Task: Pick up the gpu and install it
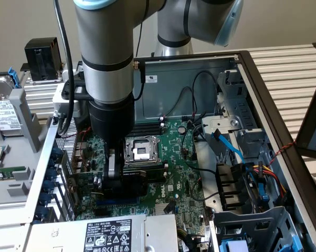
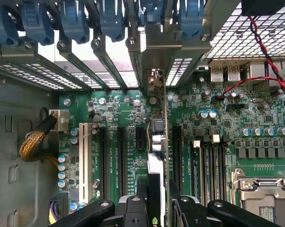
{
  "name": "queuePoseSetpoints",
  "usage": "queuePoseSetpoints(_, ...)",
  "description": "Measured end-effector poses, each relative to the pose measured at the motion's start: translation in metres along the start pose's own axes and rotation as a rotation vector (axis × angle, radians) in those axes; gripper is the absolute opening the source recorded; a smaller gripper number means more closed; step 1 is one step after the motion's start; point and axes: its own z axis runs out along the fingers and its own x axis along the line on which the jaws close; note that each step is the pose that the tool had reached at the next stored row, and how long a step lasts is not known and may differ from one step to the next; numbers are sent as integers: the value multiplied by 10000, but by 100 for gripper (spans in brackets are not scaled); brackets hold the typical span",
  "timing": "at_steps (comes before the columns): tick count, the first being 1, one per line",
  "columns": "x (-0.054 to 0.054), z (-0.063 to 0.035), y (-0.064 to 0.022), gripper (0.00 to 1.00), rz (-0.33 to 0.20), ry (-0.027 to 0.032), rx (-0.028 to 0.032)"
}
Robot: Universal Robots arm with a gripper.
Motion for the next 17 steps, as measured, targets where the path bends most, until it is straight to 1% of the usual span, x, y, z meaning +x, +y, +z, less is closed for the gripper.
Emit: queuePoseSetpoints(17,2,2,28,27,0,-2,6)
